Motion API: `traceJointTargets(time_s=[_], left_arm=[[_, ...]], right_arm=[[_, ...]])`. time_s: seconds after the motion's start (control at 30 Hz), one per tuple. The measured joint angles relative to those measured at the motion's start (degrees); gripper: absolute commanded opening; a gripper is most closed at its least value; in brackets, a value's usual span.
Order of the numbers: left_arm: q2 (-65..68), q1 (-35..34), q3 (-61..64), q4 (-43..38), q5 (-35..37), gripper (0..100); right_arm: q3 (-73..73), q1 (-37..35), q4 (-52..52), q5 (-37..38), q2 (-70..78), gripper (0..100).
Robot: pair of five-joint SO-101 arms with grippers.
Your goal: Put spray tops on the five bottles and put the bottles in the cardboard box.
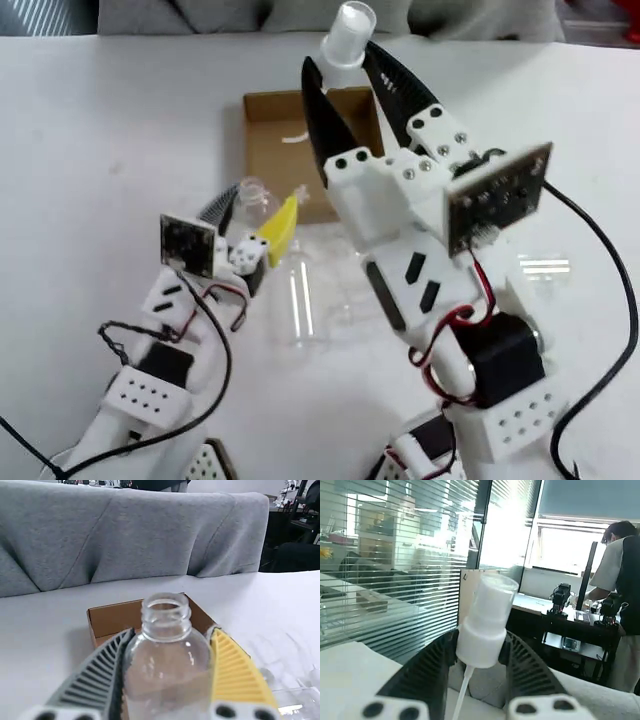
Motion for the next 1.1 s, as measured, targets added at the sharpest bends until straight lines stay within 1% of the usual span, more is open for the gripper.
traceJointTargets(time_s=[0.2,0.4,0.53,0.6,0.77,1.1], left_arm=[[0.0,0.0,1.6,-1.5,0.0,9],[0.0,0.0,3.0,-1.5,0.0,9],[0.0,0.0,3.3,-1.5,0.0,9],[0.0,0.0,3.3,-1.5,0.0,9],[0.0,0.0,3.6,-1.5,0.0,9],[0.0,0.4,3.7,-1.5,0.0,9]], right_arm=[[-8.1,-0.6,4.9,0.0,8.1,1.9],[-16.7,-5.3,13.2,0.0,16.3,1.9],[-19.3,-7.6,16.7,0.0,19.9,1.9],[-19.7,-8.0,17.4,0.9,21.1,1.9],[-19.8,-8.9,17.4,8.3,22.8,1.9],[-19.8,-8.7,17.4,9.3,25.3,1.9]])
